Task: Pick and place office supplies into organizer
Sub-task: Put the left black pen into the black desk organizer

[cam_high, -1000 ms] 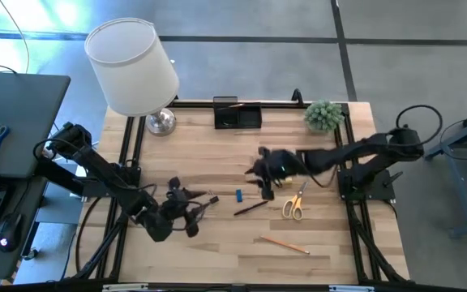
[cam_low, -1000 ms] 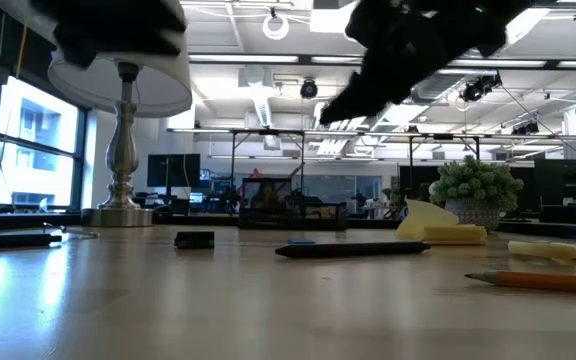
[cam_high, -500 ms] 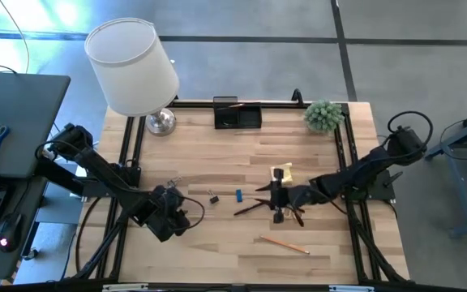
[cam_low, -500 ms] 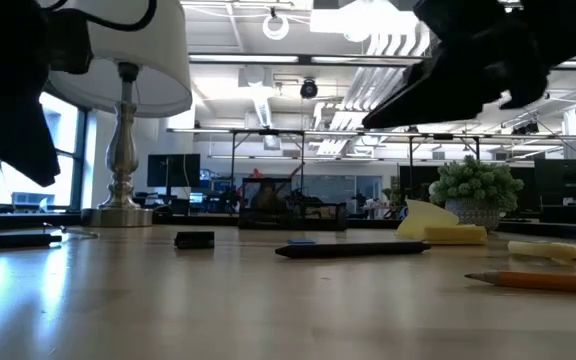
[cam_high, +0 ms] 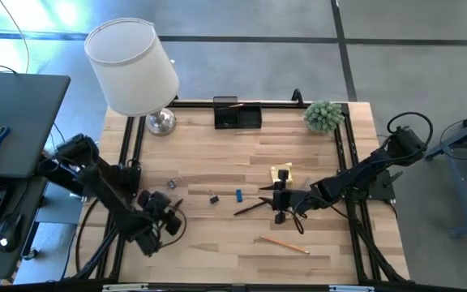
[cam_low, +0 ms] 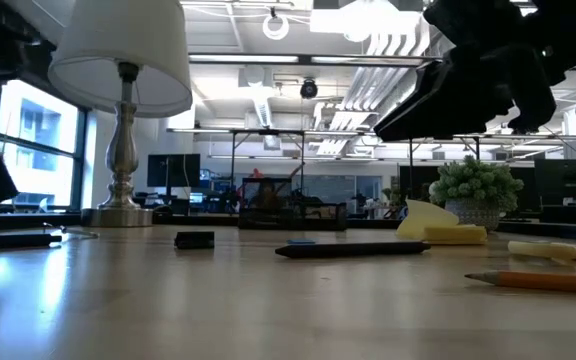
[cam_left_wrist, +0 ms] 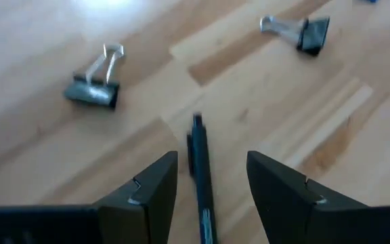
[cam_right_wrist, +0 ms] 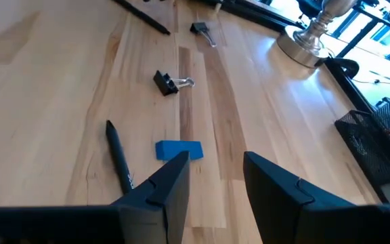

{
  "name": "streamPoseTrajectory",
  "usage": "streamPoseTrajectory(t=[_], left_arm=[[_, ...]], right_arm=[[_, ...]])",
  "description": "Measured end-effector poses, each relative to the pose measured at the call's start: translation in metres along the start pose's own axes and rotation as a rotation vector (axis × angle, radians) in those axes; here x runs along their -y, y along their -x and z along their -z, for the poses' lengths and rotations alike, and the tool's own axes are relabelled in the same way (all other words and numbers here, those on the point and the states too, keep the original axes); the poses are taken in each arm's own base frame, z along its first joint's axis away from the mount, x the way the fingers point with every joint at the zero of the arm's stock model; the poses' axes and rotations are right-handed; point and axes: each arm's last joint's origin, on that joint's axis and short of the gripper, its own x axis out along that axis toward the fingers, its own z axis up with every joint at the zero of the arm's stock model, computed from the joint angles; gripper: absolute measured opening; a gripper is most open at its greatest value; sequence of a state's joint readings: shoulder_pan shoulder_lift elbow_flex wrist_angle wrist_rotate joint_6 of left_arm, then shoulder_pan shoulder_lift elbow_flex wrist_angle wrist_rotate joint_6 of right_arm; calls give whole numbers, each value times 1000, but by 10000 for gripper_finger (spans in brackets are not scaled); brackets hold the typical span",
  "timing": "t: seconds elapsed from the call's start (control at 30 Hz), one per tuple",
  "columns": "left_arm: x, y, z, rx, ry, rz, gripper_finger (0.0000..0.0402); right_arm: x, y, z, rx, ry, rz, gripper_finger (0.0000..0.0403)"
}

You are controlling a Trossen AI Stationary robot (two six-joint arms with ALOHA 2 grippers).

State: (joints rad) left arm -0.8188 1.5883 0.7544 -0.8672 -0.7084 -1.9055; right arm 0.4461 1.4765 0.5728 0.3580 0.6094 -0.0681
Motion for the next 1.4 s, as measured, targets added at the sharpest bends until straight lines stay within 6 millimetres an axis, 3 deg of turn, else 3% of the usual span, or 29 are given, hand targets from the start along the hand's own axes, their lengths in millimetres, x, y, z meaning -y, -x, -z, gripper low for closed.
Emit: streamPoseTrajectory(t=[0.3,0.77,1.13,1.4], left_arm=[[2,-20,38,62,17,-37,165],[-3,-33,45,135,11,-98,159],[2,-37,50,184,51,-27,13],[3,-37,51,197,74,-7,59]], right_arm=[[0,0,-2,15,-8,2,133],[2,0,-2,13,-12,51,133],[2,0,-2,12,-12,51,133],[2,0,-2,12,-11,51,133]])
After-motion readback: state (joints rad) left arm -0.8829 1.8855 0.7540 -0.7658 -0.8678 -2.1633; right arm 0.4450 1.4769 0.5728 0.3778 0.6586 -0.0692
